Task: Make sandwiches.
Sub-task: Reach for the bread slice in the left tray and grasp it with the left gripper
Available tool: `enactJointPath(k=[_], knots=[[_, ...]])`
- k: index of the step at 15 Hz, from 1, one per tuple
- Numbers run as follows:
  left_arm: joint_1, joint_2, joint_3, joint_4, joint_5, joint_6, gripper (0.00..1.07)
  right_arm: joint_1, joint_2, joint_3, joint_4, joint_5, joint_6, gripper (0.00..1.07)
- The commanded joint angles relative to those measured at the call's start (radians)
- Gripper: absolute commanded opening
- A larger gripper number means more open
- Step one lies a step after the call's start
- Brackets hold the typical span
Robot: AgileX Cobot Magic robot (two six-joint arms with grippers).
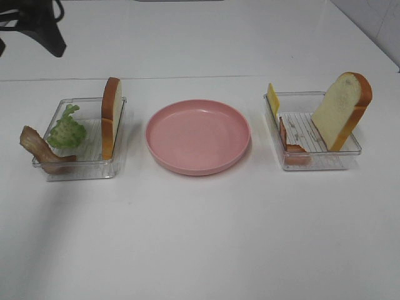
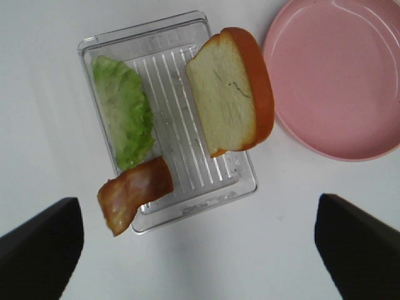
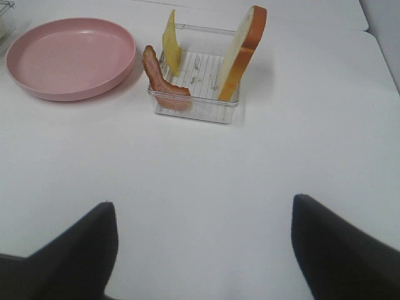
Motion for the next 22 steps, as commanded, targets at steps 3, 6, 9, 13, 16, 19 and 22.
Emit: enactJointPath(k=[3,6,9,13,16,19,22], knots=[[-0.105,0.237,-0.226,0.082,0.051,-0.173,0.95,-0.007,-0.013,0.003,0.002,-0.003,-0.004,0.73],[-0.176,0.371,-0.358,0.129,0.104,-0.274,0.95,-0.007,-0.013,0.003,0.002,-0.003,-0.004,0.73],[-0.239,0.477,-0.464,0.256,0.17,-0.381,0.91,-0.007,-0.013,0.003,0.002,-0.003,-0.004,0.73],[-0.251,0.562,-0.509,0.263,0.171,-0.402,0.9,-0.007,-0.013,0.003,0.002,-0.003,-0.004,0.73],[-0.251,0.601,-0.51,0.289,0.144,-0.402,0.88,-0.007,-0.013,0.003,0.002,-0.003,-0.004,0.73],[-0.251,0.608,-0.51,0.293,0.112,-0.404,0.75,-0.007,-0.013,0.003,0.002,-0.003,-0.004,0.73],[-0.248,0.608,-0.51,0.299,0.112,-0.404,0.53,-0.007,-0.013,0.003,0.002,-0.003,-0.004,0.73]])
